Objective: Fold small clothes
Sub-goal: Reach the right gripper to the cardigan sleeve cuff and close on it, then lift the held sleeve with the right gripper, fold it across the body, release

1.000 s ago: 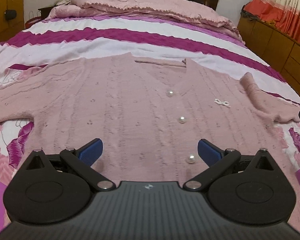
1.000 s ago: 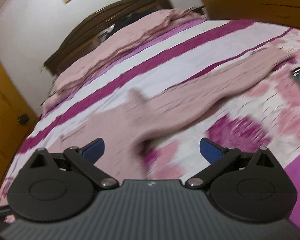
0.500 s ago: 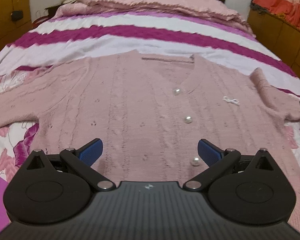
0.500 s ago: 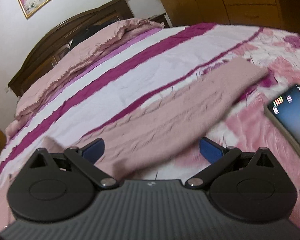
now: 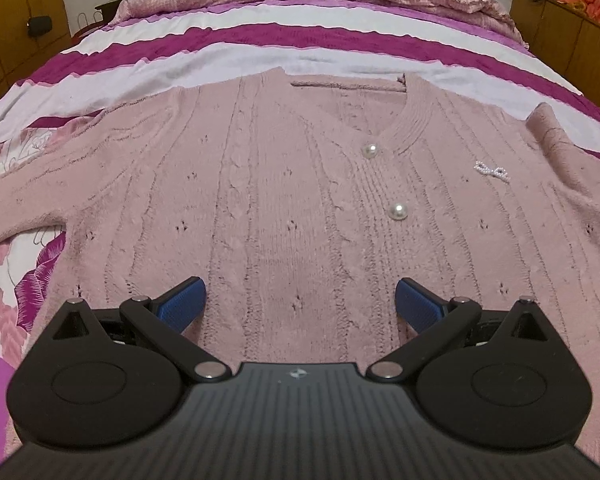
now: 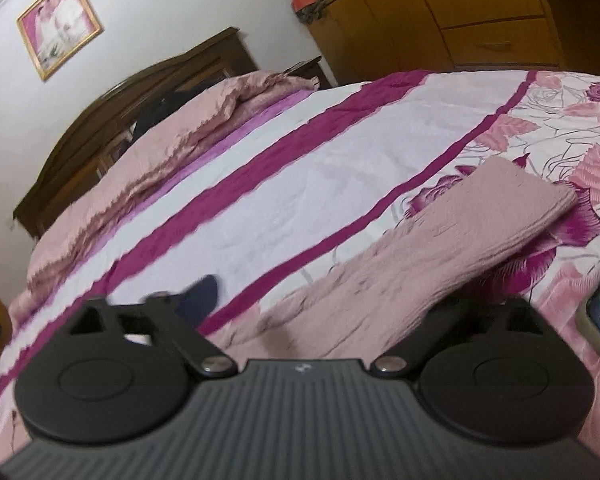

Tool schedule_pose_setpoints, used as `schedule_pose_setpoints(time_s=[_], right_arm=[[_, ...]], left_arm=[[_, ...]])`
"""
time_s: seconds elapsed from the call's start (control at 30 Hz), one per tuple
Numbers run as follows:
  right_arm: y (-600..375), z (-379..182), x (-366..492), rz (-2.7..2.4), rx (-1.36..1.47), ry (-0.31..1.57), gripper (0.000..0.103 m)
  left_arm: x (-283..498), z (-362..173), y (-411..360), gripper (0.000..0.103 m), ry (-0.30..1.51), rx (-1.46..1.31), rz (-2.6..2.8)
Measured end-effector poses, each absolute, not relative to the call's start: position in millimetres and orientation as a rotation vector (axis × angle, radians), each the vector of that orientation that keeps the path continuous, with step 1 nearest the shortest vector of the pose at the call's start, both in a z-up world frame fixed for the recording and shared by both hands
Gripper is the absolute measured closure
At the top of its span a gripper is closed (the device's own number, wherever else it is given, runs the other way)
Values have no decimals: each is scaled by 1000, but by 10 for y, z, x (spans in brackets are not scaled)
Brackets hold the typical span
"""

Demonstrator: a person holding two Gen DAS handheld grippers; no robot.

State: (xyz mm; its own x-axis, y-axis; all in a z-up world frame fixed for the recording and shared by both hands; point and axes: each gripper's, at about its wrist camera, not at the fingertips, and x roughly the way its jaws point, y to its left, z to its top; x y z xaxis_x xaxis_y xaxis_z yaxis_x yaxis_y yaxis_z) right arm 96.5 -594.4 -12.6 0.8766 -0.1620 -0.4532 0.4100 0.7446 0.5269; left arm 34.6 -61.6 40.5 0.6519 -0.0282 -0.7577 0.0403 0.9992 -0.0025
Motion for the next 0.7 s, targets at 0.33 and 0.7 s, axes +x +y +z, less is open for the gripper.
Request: schedule_pose_setpoints(time_s=[0.33, 0.7], right_arm=[[-6165, 303, 577, -349, 603, 304, 94], [-6074, 608, 230, -348, 534, 311, 94]], left_arm=[[348, 403, -652, 0, 851, 25, -43], [210, 480, -610, 0, 835, 13, -72]])
